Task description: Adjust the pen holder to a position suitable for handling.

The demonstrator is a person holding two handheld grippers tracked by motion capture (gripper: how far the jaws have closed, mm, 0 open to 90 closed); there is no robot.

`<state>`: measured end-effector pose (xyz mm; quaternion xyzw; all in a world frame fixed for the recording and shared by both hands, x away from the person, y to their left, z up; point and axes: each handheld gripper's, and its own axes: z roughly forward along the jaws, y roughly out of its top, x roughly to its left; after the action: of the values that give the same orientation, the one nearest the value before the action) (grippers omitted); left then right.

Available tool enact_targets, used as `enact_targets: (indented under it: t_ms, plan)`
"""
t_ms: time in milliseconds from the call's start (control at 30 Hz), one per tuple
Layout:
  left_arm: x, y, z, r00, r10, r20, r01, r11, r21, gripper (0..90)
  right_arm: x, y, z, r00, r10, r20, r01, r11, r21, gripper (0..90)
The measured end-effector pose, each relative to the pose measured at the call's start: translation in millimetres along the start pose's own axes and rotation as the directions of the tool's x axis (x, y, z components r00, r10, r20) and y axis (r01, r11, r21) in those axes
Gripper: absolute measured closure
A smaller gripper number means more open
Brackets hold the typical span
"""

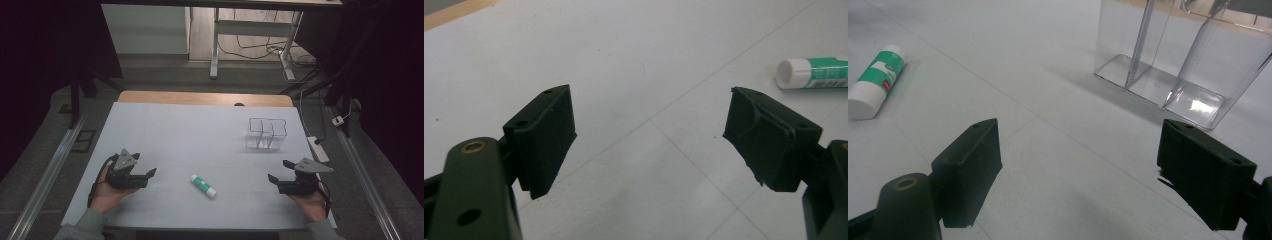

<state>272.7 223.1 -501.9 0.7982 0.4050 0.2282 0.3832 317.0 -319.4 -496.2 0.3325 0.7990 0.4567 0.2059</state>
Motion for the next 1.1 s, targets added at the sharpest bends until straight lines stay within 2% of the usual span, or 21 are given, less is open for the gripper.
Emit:
enact_targets:
  t_ms: [67,200,533,667,733,900,967,1033,1100]
  plan:
    - [1.8,-4.3,0.9,0.9999,-0.014,0.003,0.014,0.9999,0.008,20.3,0.3,0.0,1.2,1.0000,0.000,0.001,0.000,1.000,0.005,17.0]
    - [3.1,-9.6,3.2,0.9999,-0.013,0.011,0.013,0.9997,0.021,20.2,0.9,0.7,3.3,1.0000,-0.006,0.003,0.006,1.000,0.011,17.1]
    - [3.1,-8.7,3.7,0.9994,-0.020,0.030,0.019,0.9996,0.020,20.2,0.7,-0.4,6.2,0.9995,-0.025,0.020,0.024,0.999,0.025,17.5]
    - [3.3,-8.7,3.5,0.9994,-0.020,0.027,0.019,0.9996,0.020,20.2,0.7,-0.2,6.8,0.9996,-0.018,0.021,0.017,0.999,0.029,17.9]
    - [4.2,-8.4,4.2,0.9989,-0.032,0.034,0.031,0.9994,0.018,20.2,0.0,1.8,6.2,0.9992,-0.015,0.038,0.013,0.999,0.033,18.2]
    - [6.2,-8.8,3.5,0.9986,-0.042,0.032,0.042,0.9989,0.019,20.3,-4.0,26.0,1.8,0.9982,0.041,0.044,-0.041,0.999,0.002,20.4]
    - [6.7,-9.0,2.7,0.9986,-0.044,0.030,0.044,0.9989,0.017,20.3,-7.1,38.3,2.1,0.9966,0.051,0.064,-0.051,0.999,-0.006,20.9]
    - [6.7,-9.0,2.2,0.9985,-0.043,0.034,0.042,0.9990,0.015,20.4,-13.3,48.2,4.4,0.9938,0.075,0.082,-0.074,0.997,-0.019,22.0]
    - [6.4,-9.0,3.0,0.9988,-0.039,0.031,0.038,0.9991,0.020,20.6,-21.7,54.1,7.4,0.9899,0.114,0.083,-0.112,0.993,-0.039,27.5]
